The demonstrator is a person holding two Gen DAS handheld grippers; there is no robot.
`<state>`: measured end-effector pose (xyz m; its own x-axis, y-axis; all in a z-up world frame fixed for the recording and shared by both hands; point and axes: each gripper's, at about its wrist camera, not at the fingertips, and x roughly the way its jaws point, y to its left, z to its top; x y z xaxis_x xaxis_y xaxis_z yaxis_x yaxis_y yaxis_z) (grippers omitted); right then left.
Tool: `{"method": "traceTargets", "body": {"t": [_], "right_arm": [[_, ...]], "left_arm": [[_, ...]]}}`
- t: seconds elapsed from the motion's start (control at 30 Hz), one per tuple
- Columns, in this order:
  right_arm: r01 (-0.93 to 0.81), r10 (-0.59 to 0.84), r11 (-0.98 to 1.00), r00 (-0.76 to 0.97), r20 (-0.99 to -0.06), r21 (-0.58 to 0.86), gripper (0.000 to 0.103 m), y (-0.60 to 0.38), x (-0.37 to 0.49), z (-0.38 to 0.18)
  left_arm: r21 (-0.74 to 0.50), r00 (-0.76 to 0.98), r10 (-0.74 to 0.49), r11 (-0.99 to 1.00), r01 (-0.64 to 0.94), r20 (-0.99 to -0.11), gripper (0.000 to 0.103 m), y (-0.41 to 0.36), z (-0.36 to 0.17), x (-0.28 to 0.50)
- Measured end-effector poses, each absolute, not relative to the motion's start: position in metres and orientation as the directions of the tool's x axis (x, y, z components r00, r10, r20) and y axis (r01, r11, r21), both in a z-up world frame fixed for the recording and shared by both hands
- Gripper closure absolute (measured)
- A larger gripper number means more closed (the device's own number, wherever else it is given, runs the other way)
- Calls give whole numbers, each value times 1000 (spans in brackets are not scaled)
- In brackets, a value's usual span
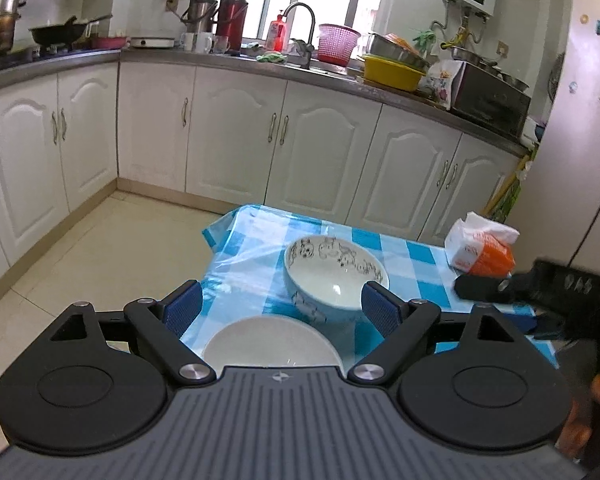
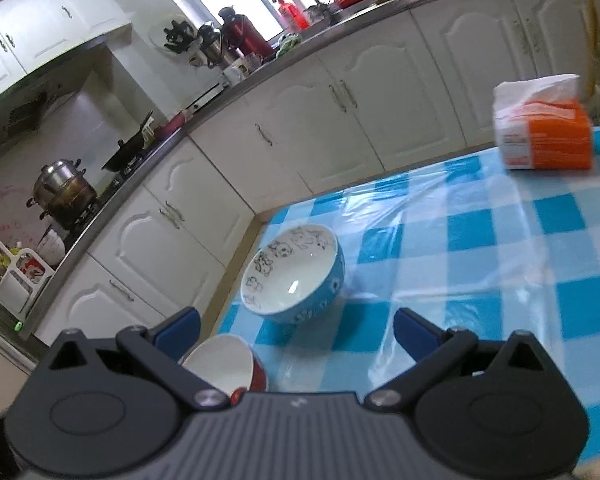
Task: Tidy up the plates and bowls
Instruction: 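Move both grippers to the rim of the blue cartoon-animal bowl, then close the left gripper on the blue bowl rim while the right gripper clamps it too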
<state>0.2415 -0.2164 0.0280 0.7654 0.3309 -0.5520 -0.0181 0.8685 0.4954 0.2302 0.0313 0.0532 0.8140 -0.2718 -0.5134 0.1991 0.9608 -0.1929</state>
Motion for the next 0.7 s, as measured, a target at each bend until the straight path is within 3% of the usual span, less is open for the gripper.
{"method": "traceTargets", "body": {"t": [0.17, 0.3, 0.4, 0.47, 0.7], "right_arm": [[-32, 356, 868, 736, -577, 495, 2, -216, 278, 13], [-7, 392, 838, 704, -592, 546, 15, -223, 303, -4], [-4, 401, 834, 693, -600, 552, 19, -224, 317, -9], [-9, 409, 829, 692, -595, 559, 23, -226, 323, -10], [3, 429, 813, 671, -604, 582, 47, -227, 349, -19]], "left_arm": [[-185, 803, -256, 965, 184, -538, 0, 19, 45, 260], [-187, 775, -252, 967, 175, -579, 0, 12, 36, 285], [-180, 752, -243, 969, 166, -613, 8, 5, 27, 303], [-180, 730, -237, 971, 157, -641, 19, 1, 21, 314], [-154, 673, -214, 977, 148, -708, 38, -9, 10, 340]]}}
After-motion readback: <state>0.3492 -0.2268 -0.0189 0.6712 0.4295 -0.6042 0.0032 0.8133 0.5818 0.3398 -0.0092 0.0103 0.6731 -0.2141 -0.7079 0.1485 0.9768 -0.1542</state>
